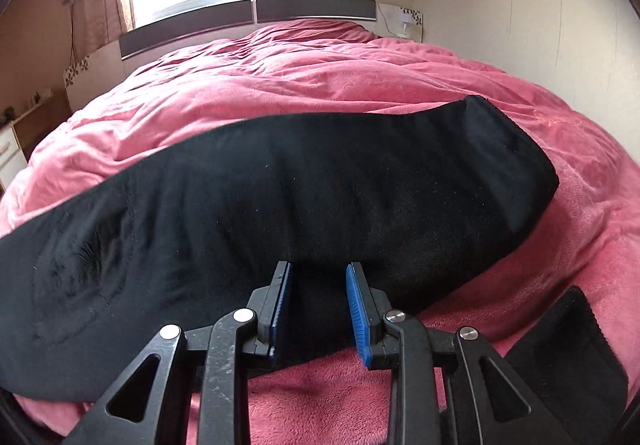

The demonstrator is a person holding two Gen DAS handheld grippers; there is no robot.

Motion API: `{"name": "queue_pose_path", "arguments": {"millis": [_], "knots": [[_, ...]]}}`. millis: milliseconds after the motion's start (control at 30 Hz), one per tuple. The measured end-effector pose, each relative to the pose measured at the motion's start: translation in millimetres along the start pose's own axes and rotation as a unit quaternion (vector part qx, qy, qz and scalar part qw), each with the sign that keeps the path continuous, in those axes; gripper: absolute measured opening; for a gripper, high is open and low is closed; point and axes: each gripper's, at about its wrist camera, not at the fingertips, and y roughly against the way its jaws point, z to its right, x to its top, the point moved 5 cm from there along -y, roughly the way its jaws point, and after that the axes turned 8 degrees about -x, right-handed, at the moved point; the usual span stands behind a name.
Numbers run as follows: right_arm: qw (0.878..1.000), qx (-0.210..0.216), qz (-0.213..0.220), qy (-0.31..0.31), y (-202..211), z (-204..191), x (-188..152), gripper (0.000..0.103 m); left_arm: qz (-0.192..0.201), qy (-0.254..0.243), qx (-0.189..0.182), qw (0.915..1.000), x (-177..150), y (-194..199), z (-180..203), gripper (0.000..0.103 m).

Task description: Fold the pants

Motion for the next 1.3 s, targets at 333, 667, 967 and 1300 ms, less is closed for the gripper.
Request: {"name": "queue_pose_path", "arguments": {"millis": [333, 667, 967, 1300], "knots": [[1.0, 0.003, 0.012, -0.007, -6.0, -2.6, -13.2, 0.028, -0.037, 0.054, -0.058, 0.9962, -2.4, -41.1, -2.2, 0.043], [1.0, 0.003, 0.01, -0.006, -12.8, -0.2, -12.6, 0.029, 0.078, 0.013, -0.007, 0.9968, 11.4, 23.9, -1.1, 0.003], [1.0, 0.002, 0.007, -0.004, -17.0, -1.5, -12.3, 0.029, 0.049, 0.028, 0.013, 0.9983, -11.7, -5.0, -9.3, 0.005], [0.999, 0.03, -0.015, -0.026, -15.0, 10.3, -0.4, 0.038, 0.006, 0.075, -0.02, 0.9969, -24.6, -32.6, -11.1, 0.044]]}}
